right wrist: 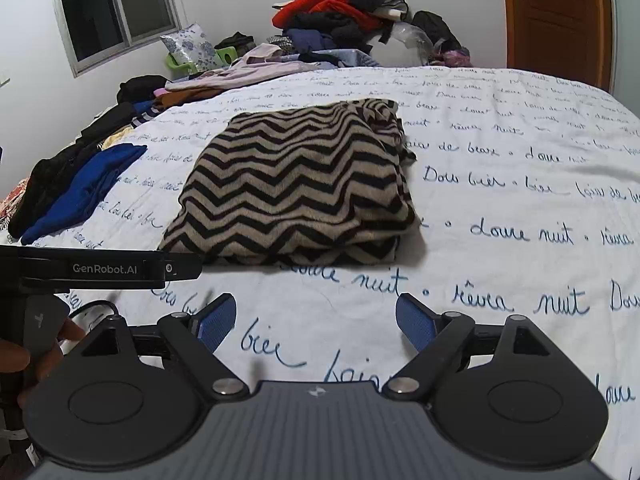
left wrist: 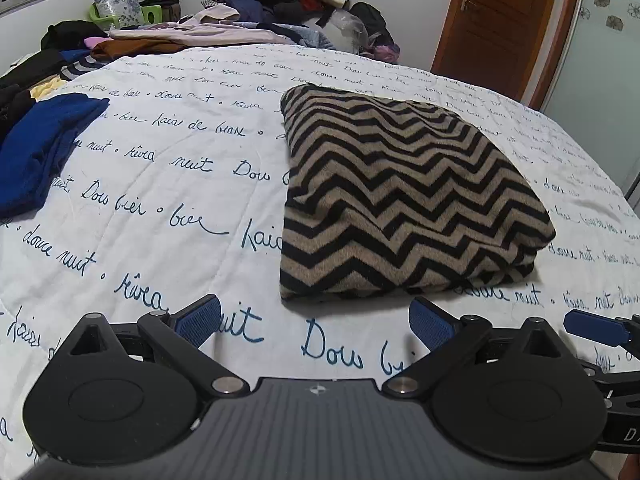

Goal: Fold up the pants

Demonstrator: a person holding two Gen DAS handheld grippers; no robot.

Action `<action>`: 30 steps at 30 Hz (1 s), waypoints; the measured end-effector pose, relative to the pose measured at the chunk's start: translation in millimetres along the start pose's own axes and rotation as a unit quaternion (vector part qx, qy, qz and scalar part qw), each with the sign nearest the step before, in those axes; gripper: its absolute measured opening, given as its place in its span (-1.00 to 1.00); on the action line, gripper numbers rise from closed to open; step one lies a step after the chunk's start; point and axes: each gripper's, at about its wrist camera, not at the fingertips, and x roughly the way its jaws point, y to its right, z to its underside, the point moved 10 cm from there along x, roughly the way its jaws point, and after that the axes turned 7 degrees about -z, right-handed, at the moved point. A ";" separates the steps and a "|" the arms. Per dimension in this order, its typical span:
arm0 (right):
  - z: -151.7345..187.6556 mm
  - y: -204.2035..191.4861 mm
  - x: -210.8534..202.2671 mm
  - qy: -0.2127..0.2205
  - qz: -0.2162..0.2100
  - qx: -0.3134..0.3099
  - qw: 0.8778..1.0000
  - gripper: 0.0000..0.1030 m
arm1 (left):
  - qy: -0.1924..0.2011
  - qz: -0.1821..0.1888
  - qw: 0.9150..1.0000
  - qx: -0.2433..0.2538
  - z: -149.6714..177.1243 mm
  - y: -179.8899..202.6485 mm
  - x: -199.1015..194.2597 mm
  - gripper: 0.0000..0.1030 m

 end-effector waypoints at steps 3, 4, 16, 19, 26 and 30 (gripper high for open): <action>5.5 1.1 -1.1 -0.003 0.002 0.003 1.000 0.70 | 0.001 -0.002 1.000 0.002 3.0 1.1 -0.8 0.94; 7.2 1.6 -1.2 -0.004 0.003 0.004 1.000 0.70 | 0.001 -0.003 1.000 0.003 4.2 1.4 -1.1 0.94; 22.1 0.7 -3.3 -0.010 0.009 0.004 1.000 0.70 | 0.001 -0.017 1.000 0.004 14.1 -1.7 -1.9 0.94; 23.5 0.1 -3.6 -0.011 0.012 0.002 1.000 0.70 | 0.004 -0.022 1.000 0.005 15.5 -3.7 -1.9 0.94; 26.2 -1.0 -2.5 -0.013 0.016 -0.002 1.000 0.71 | 0.012 -0.031 0.999 0.014 18.5 -5.7 -0.5 0.94; 27.3 -1.6 -1.7 -0.013 0.017 -0.003 1.000 0.84 | 0.015 -0.031 0.999 0.018 20.4 -5.0 0.7 0.94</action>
